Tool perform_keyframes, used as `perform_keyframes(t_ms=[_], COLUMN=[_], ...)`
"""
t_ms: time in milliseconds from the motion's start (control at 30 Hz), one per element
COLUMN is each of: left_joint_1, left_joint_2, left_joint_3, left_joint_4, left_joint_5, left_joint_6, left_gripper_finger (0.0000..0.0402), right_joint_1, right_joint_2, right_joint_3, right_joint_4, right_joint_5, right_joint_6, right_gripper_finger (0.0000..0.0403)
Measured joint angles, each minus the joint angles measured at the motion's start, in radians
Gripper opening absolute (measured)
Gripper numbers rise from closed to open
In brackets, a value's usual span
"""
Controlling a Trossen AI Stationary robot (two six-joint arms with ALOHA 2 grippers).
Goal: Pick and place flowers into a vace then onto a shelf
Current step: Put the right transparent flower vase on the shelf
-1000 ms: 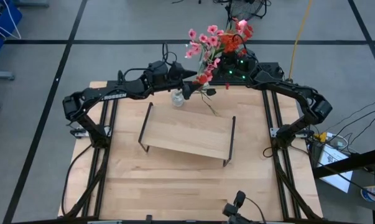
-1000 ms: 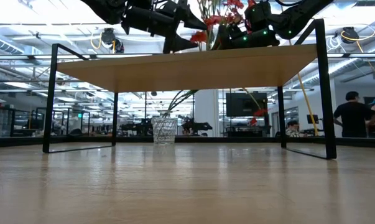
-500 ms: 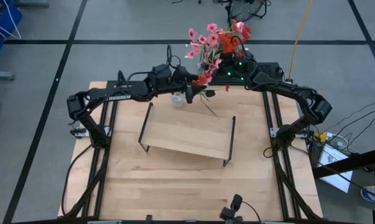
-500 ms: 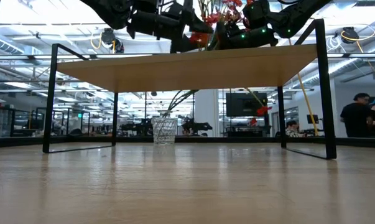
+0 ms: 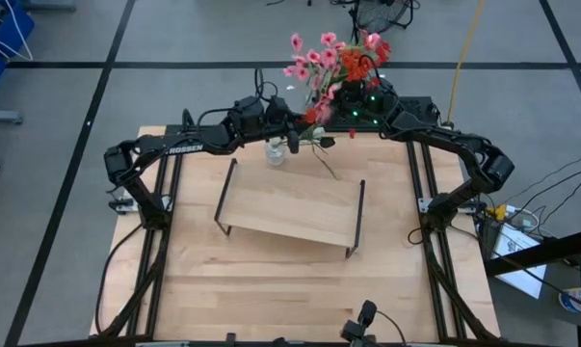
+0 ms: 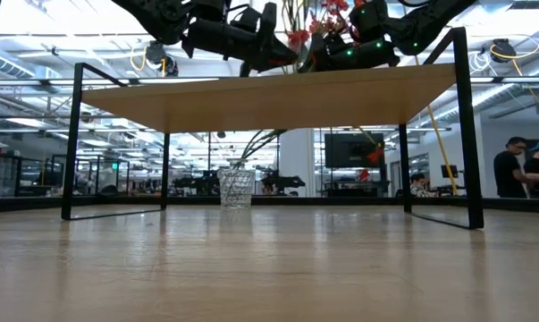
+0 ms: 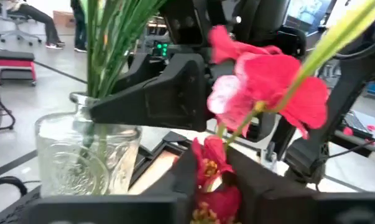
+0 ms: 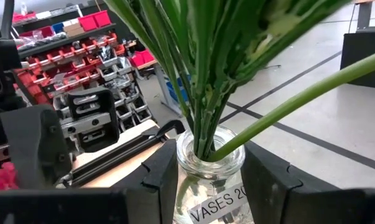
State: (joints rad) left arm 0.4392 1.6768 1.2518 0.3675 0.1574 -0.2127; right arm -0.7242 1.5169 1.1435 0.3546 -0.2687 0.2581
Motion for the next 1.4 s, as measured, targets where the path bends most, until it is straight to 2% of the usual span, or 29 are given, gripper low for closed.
perform_keyframes(t_ms=[67, 133, 333, 600, 733, 867, 1200, 1400], left_joint_1=[0.000, 0.000, 0.001, 0.004, 0.018, 0.042, 0.063, 0.067], left_joint_2=[0.000, 0.000, 0.000, 0.000, 0.000, -0.008, -0.035, -0.043], left_joint_3=[0.000, 0.000, 0.000, 0.000, 0.000, 0.000, 0.001, 0.001], left_joint_4=[-0.006, -0.025, -0.124, -0.217, -0.253, -0.291, -0.353, -0.451], left_joint_5=[-0.021, -0.053, -0.088, -0.164, -0.225, -0.212, -0.256, -0.260], left_joint_6=[0.000, -0.002, 0.029, 0.057, 0.060, 0.049, 0.052, 0.061], left_gripper_finger=[0.0030, 0.0010, 0.0030, 0.0006, 0.0022, 0.0034, 0.0006, 0.0022], right_joint_1=[0.000, -0.001, -0.024, -0.055, -0.074, -0.088, -0.110, -0.141], right_joint_2=[0.000, 0.000, 0.000, -0.001, -0.011, -0.025, -0.026, -0.026], right_joint_3=[0.000, 0.000, 0.000, 0.002, 0.002, 0.002, 0.002, 0.002], right_joint_4=[0.005, 0.015, 0.023, 0.046, 0.045, 0.042, 0.020, 0.008], right_joint_5=[0.001, 0.003, 0.006, 0.009, 0.009, 0.008, 0.009, 0.034], right_joint_6=[-0.002, -0.009, -0.009, -0.008, -0.008, -0.009, -0.023, -0.025], right_gripper_finger=[0.0131, 0.0131, 0.0131, 0.0131, 0.0131, 0.0131, 0.0131, 0.0131])
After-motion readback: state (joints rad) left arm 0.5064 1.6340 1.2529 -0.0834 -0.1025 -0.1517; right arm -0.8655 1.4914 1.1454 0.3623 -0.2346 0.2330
